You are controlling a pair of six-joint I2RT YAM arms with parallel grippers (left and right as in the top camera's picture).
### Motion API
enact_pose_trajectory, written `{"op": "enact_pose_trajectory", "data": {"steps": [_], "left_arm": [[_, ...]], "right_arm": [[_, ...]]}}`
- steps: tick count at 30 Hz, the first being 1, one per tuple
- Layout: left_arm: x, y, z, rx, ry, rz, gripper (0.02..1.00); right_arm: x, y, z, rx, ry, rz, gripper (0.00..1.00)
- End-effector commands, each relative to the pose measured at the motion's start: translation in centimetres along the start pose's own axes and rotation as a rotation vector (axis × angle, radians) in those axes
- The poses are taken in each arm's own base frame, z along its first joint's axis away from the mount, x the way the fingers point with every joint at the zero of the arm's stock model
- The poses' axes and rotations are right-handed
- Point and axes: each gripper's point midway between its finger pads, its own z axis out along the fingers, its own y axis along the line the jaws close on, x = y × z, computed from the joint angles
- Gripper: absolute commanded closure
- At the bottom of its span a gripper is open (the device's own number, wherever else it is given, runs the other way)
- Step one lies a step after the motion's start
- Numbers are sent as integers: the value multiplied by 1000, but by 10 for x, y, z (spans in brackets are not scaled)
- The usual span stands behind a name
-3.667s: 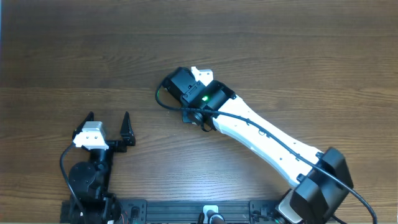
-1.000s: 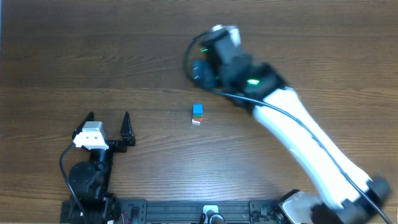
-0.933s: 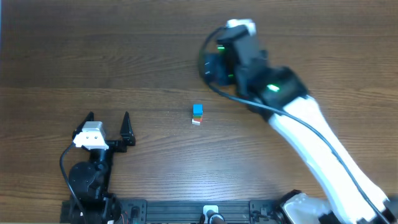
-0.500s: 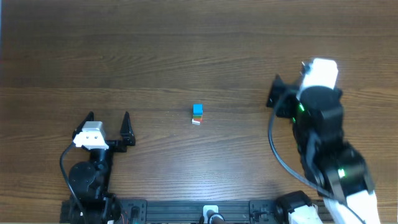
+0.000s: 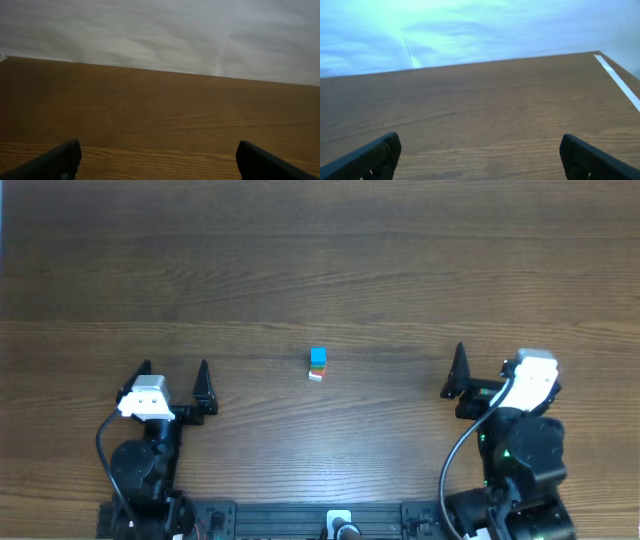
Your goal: Stack Cubes
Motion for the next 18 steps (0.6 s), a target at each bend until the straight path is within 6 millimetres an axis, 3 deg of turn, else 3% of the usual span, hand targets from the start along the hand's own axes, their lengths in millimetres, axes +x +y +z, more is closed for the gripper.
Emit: {"op": "enact_pose_trajectory", "data": {"steps": [1,9,18], "left_arm": [[2,-2,0,12,2,15,18],[2,-2,0,12,2,15,18],[2,-2,0,12,2,15,18]], "right_arm": [[16,-7,1,12,-43,3,9],[45,-12,6,10,-89,-40,9],[62,-10,12,-52,-107,-75,7]]}}
